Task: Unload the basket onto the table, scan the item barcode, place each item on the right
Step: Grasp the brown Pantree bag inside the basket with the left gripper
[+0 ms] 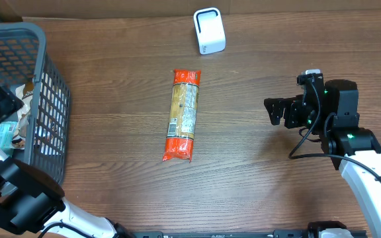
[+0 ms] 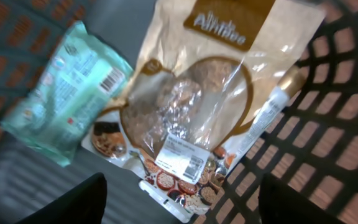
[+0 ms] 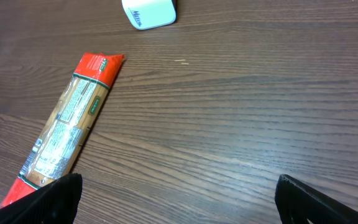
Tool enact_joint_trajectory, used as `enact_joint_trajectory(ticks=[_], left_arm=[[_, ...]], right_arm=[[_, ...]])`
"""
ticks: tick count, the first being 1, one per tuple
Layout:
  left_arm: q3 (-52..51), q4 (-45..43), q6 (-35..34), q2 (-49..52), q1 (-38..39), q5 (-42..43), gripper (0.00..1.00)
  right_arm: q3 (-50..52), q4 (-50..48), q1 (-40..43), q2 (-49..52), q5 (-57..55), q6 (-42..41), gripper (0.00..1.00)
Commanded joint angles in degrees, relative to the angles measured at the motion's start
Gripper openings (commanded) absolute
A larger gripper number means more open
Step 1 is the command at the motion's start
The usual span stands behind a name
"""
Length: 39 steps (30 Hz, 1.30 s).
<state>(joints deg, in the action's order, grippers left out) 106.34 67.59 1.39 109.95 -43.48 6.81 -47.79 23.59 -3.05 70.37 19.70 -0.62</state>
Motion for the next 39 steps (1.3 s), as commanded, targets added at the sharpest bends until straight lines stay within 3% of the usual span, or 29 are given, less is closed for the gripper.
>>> enact_joint_trajectory(ticks=[1, 13, 21, 29, 39], left_arm=[[-4.13, -0.61, -1.53, -1.20, 0.00, 0.22, 0.70], [-9.94, -0.37, -10.54, -1.20, -5.01, 2.23, 0.77], [-22.32, -9.40, -19.80, -1.20, -7.65, 6.54, 0.99], [-29.20, -21.51, -22.23, -1.20, -6.97, 11.06, 1.00], [-33.70, -30.53, -21.94, -1.20, -6.58, 11.26, 1.00]], right_arm=[[-1.36, -0.35, -0.31, 0.17, 0.33, 0.28, 1.00], [-1.36, -0.35, -0.31, 0.17, 0.33, 0.28, 1.00], [-1.36, -0.35, -0.31, 0.17, 0.33, 0.28, 1.00], [-1.36, -0.35, -0.31, 0.17, 0.33, 0.28, 1.00], [-1.36, -0.35, -0.31, 0.17, 0.33, 0.28, 1.00]])
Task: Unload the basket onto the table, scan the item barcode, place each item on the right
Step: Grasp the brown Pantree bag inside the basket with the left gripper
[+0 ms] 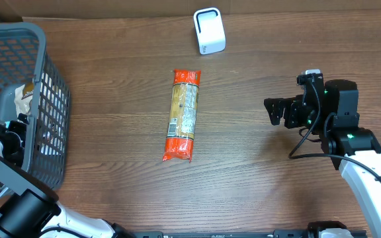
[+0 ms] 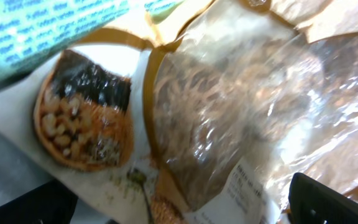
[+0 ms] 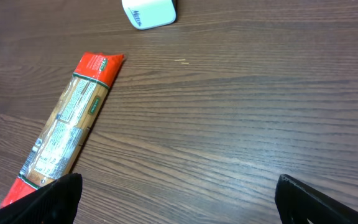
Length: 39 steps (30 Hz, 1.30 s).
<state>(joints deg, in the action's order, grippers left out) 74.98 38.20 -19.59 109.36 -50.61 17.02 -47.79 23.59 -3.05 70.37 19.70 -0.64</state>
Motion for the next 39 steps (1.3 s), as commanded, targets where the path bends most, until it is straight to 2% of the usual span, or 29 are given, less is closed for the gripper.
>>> enact_joint_trajectory(ticks=[1, 19, 22, 25, 28, 29, 30, 32, 33, 39], left_arm=[[-2.82, -1.95, -0.96, -0.61, 0.52, 1.05, 1.00], [-12.70, -20.06, 0.35, -0.61, 2.38, 3.48, 1.00], [-14.16, -21.86, 0.44, -0.61, 2.86, 3.41, 0.97], [-14.84, -22.64, 1.68, -0.61, 3.08, 3.39, 0.87], [-14.84, -22.69, 3.41, -0.59, 3.06, 3.39, 0.70], [-14.84, -22.82, 3.82, -0.59, 3.06, 3.41, 0.62], [-14.84, -22.84, 4.13, -0.59, 3.06, 3.39, 0.48], [-14.84, -22.86, 4.22, -0.59, 3.06, 3.41, 0.32], [-14.84, -22.84, 4.20, -0.59, 3.06, 3.41, 0.28], [-14.80, -23.10, 4.20, -0.63, 3.02, 5.81, 0.19]], right_arm=[[-1.36, -0.35, -0.31, 0.17, 0.33, 0.31, 1.00], [-1.36, -0.35, -0.31, 0.17, 0.33, 0.31, 1.00], [-1.36, -0.35, -0.31, 0.17, 0.33, 0.31, 1.00], [-1.36, -0.33, -0.31, 0.17, 0.33, 0.31, 1.00], [-1.36, -0.35, -0.31, 0.17, 0.33, 0.31, 1.00], [-1.36, -0.35, -0.31, 0.17, 0.33, 0.31, 1.00], [-1.36, -0.35, -0.31, 0.17, 0.33, 0.31, 1.00], [-1.36, -0.35, -0.31, 0.17, 0.33, 0.31, 1.00], [-1.36, -0.35, -0.31, 0.17, 0.33, 0.31, 1.00], [-1.36, -0.35, -0.31, 0.17, 0.33, 0.31, 1.00]])
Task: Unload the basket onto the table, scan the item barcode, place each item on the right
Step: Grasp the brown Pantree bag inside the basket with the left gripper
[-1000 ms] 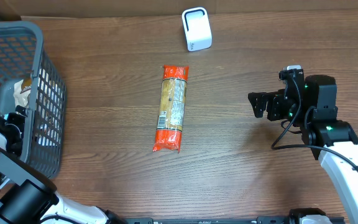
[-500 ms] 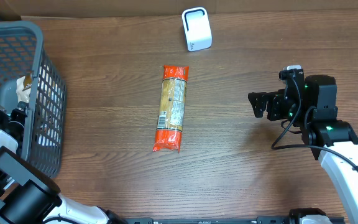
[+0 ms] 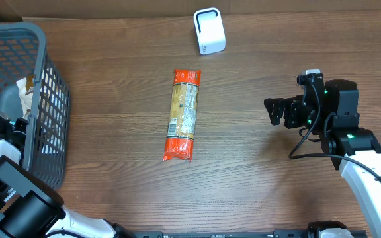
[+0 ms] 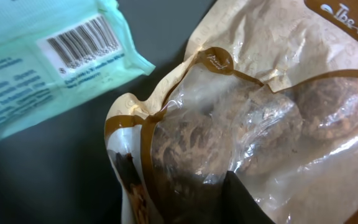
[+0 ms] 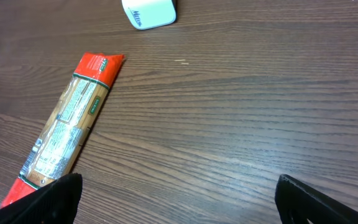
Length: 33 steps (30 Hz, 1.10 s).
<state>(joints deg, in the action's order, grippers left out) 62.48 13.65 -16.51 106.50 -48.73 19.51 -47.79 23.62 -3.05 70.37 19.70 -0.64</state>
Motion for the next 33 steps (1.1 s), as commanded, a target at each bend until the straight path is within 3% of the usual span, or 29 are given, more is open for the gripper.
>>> enact_joint_trajectory(ticks=[1, 8, 12, 20, 33], left_arm=[[-2.19, 1.44, 1.11, 2.23, 1.05, 4.44, 0.18], [1.84, 2.86, 1.09, 1.92, 0.42, 17.22, 0.04], [5.88, 5.60, 0.59, 0.92, -0.24, 23.54, 0.04], [15.04, 14.93, -0.22, -5.84, -1.27, 23.54, 0.04], [19.91, 18.93, -0.22, -22.75, -2.05, 18.58, 0.04]], right_arm=[[-1.36, -0.37, -0.31, 0.17, 0.33, 0.31, 1.00], [-1.36, -0.35, -0.31, 0.17, 0.33, 0.31, 1.00], [-1.36, -0.37, -0.31, 0.17, 0.33, 0.31, 1.00], [-1.36, -0.37, -0.31, 0.17, 0.33, 0.31, 1.00], [-1.36, -0.37, -0.31, 0.17, 0.33, 0.31, 1.00]])
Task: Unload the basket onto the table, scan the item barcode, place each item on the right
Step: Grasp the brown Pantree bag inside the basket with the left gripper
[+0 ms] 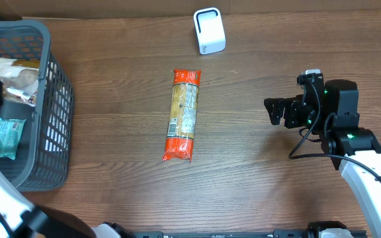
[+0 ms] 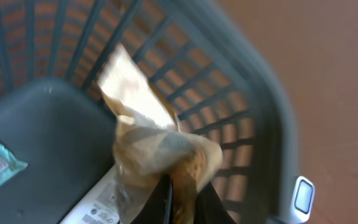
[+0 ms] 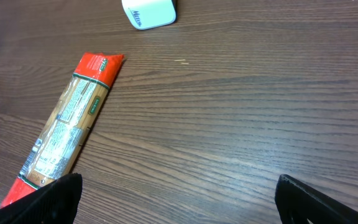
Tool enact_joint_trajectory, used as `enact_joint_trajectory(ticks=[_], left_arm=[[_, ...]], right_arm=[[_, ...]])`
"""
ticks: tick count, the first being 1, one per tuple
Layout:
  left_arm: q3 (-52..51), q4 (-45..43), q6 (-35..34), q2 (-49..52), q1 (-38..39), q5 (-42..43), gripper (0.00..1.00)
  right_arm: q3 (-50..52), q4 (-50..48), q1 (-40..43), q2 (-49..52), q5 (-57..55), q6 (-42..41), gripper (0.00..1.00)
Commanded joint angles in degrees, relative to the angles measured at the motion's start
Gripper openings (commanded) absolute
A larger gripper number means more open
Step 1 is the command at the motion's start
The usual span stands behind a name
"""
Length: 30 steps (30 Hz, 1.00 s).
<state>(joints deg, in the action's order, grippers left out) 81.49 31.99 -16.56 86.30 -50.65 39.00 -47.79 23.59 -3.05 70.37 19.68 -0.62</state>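
Note:
A tan, partly clear snack bag (image 2: 148,143) hangs crumpled from my left gripper (image 2: 180,202), which is shut on its lower end. Seen from overhead, the bag (image 1: 12,71) is at the far left corner of the grey basket (image 1: 53,112), with the left gripper beside it. A white scanner (image 1: 209,31) stands at the table's far edge, and it also shows in the right wrist view as the scanner (image 3: 149,12). My right gripper (image 3: 182,199) is open over bare wood, and from overhead the right gripper (image 1: 276,111) sits on the right side of the table.
A teal packet (image 1: 6,135) with a barcode lies on the basket floor. A long red-ended pasta pack (image 1: 182,114) lies mid-table, and the same pack (image 3: 67,127) is to the left of the right gripper. The basket rim (image 2: 253,112) runs close by the held bag.
The left gripper was down in the basket, closing on the tan bag. It now holds the bag raised at the basket's far end. The right arm has not moved.
The left gripper was open above the tan bag and teal packet in the basket. Then it was close down on the tan bag, then gripping its clear front. Now the bag hangs from it, lifted off the basket floor. The right gripper stayed open and still.

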Motion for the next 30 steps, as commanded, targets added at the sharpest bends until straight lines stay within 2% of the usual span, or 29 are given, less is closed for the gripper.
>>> enact_joint_trajectory(ticks=[1, 8, 12, 13, 16, 18, 23, 30], left_arm=[[0.90, 0.74, -0.20, -3.74, -0.13, -1.51, 0.04], [0.90, 0.83, -0.15, -10.80, -0.11, -3.26, 0.04], [0.90, 4.39, -0.13, -13.20, -0.11, -9.94, 0.04], [0.90, 5.81, -0.13, -13.22, -0.11, -11.98, 0.12], [0.72, 11.47, -0.15, -11.87, -0.11, -18.86, 0.51], [0.50, 15.34, -0.20, -9.88, -0.13, -21.77, 0.67], [-2.36, 20.35, -3.43, -2.34, -0.46, -21.59, 0.83], [-14.86, 10.75, -8.26, 4.07, -0.76, -19.85, 0.93]], right_arm=[[-1.36, -0.35, -0.31, 0.17, 0.35, 0.28, 1.00], [-1.36, -0.35, -0.31, 0.17, 0.35, 0.28, 1.00], [-1.36, -0.35, -0.31, 0.17, 0.35, 0.28, 1.00], [-1.36, -0.35, -0.31, 0.17, 0.35, 0.28, 1.00], [-1.36, -0.35, -0.31, 0.17, 0.35, 0.28, 1.00], [-1.36, -0.35, -0.31, 0.17, 0.35, 0.28, 1.00], [-1.36, -0.35, -0.31, 0.17, 0.35, 0.28, 1.00], [-1.36, -0.35, -0.31, 0.17, 0.35, 0.28, 1.00]])
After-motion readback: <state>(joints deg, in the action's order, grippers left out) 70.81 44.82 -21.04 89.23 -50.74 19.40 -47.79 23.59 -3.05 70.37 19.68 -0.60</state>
